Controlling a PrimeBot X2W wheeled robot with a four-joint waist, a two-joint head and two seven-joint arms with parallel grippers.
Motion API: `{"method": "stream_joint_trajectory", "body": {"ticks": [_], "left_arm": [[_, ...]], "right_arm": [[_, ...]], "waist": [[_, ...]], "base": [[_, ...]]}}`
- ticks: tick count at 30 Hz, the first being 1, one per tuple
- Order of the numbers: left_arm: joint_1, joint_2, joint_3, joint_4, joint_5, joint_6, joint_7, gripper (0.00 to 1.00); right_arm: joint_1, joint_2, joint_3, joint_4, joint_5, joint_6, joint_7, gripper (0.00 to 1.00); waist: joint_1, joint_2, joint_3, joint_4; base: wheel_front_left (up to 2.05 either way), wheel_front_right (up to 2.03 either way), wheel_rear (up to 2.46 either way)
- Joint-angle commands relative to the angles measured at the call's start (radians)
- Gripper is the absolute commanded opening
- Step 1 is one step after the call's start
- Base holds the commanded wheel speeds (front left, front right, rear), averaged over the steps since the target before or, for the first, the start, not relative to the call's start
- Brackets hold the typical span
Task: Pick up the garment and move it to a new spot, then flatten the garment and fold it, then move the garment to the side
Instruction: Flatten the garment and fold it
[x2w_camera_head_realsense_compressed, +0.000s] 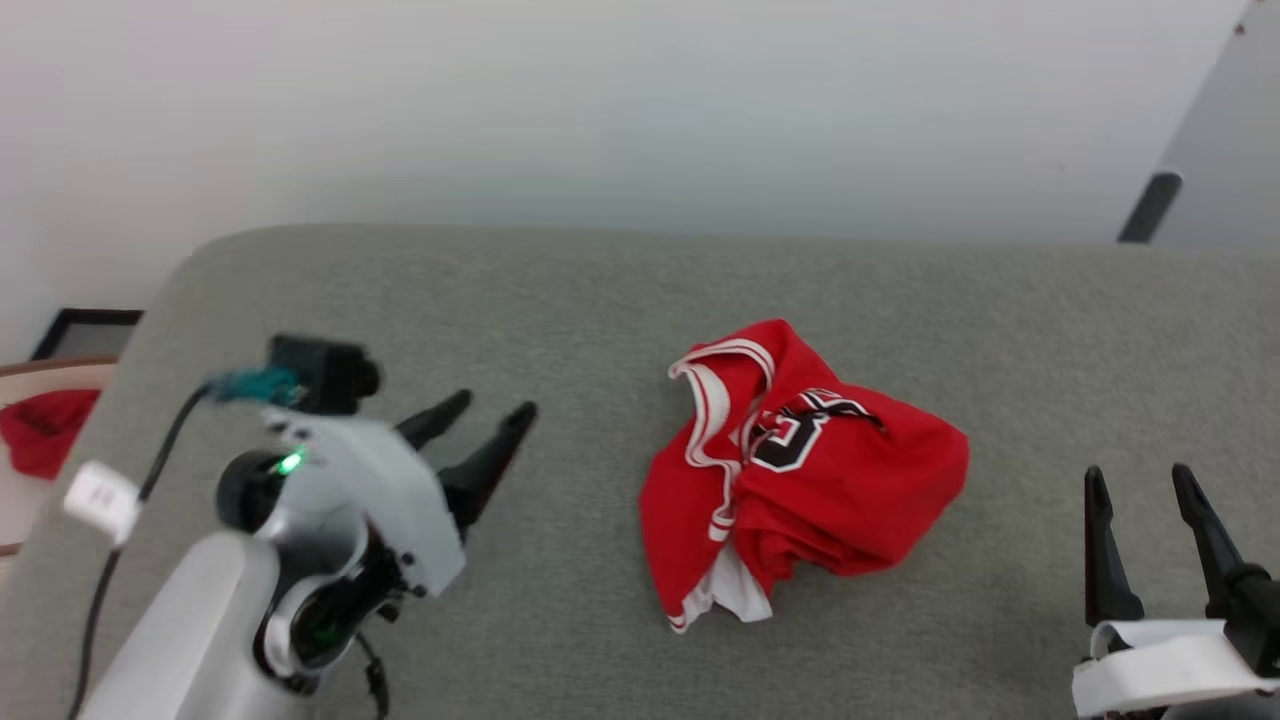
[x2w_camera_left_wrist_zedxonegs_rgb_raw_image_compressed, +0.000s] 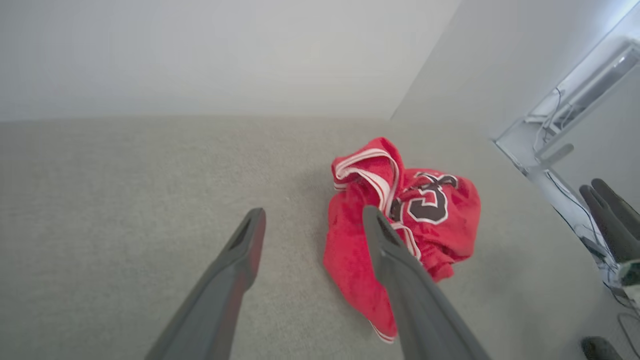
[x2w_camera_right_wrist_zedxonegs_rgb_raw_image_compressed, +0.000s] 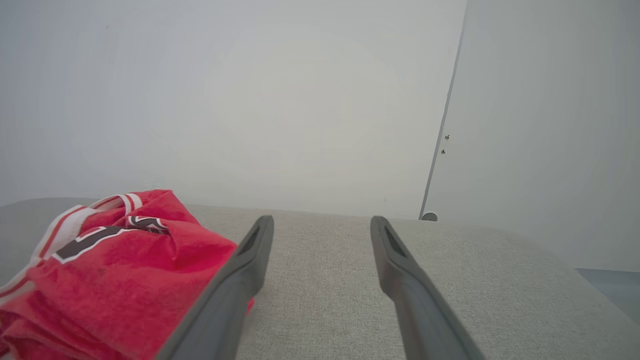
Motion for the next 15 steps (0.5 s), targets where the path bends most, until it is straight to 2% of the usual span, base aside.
{"method": "stream_joint_trajectory", "body": {"ticks": [1,5,15], "left_arm": [[-0.028,-0.005,-0.011,-0.005,-0.016,0.009,0.042,1.0],[-0.091,-0.008,-0.048,0.0,-0.041,0.031,0.166,1.0],[-0.187,-0.035,-0.113,0.072,-0.031,0.032,0.272,1.0]], "right_arm": [[-0.018,0.001,0.005,0.001,0.005,0.0,-0.001,1.0],[-0.04,0.005,0.01,0.0,0.009,0.0,-0.001,1.0],[-0.062,0.013,0.021,0.003,0.024,0.0,-0.001,1.0]], "waist": [[0.0,0.0,0.042,-0.045],[0.0,0.0,0.075,-0.083],[0.0,0.0,0.129,-0.156]], "base": [[0.0,0.0,0.0],[0.0,0.0,0.0],[0.0,0.0,0.0]]}}
